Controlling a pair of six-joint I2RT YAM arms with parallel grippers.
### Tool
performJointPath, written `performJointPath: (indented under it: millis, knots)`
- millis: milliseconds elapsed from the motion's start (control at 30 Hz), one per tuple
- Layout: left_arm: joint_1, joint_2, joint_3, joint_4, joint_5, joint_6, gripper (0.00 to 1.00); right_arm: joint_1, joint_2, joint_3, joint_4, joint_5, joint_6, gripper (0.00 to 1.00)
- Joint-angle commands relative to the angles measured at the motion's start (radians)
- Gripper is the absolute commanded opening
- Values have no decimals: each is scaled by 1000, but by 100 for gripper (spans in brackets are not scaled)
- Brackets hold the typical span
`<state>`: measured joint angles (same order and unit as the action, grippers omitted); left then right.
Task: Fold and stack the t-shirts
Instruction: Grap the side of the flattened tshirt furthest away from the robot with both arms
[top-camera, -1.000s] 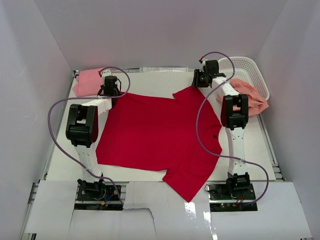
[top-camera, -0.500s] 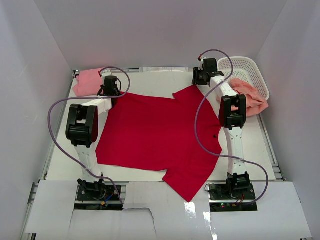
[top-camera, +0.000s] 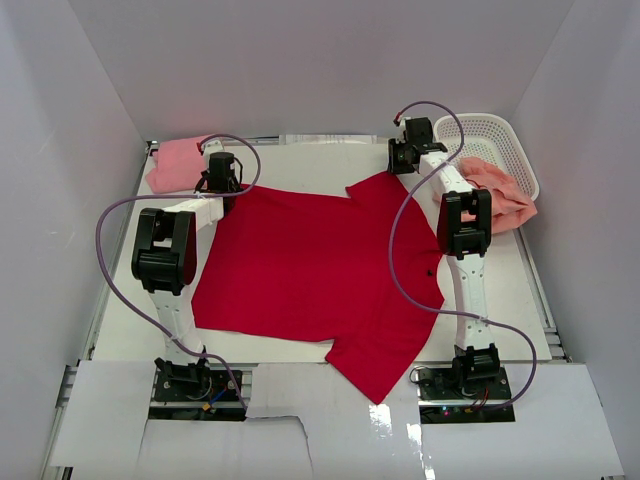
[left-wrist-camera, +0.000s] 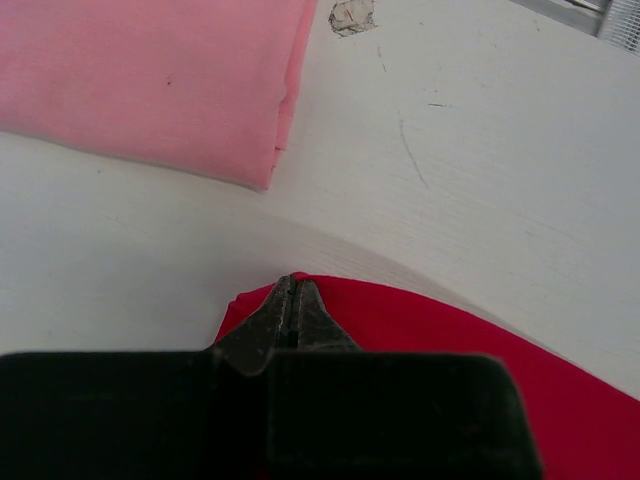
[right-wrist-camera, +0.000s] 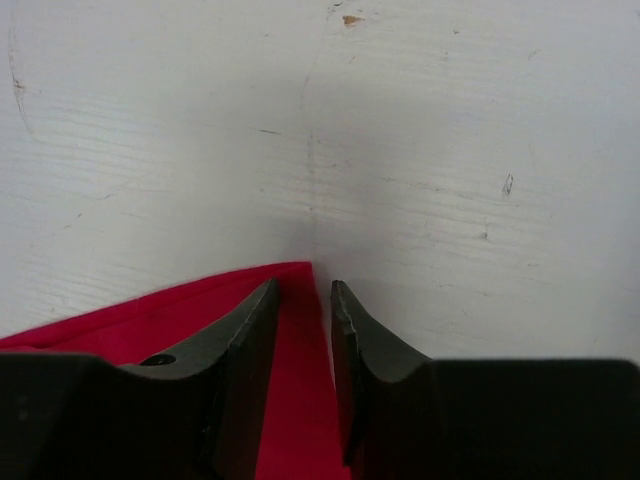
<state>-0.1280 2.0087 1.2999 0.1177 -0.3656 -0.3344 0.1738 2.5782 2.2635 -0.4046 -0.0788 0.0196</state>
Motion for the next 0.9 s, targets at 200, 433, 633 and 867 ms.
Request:
performJointPath:
  millis: [200, 433, 633, 867]
  knots:
    - [5, -57, -10, 27, -1, -6, 0, 10, 30, 80, -92, -18, -14, 26]
    - [4, -64, -11, 27, -1, 0, 0, 10, 13, 68, -96, -47, -14, 8]
    - [4, -74, 5, 27, 8, 12, 0, 9, -46, 71, -68, -52, -15, 8]
    - [5, -68, -1, 22, 8, 8, 0, 9, -174, -2, -66, -61, -14, 8]
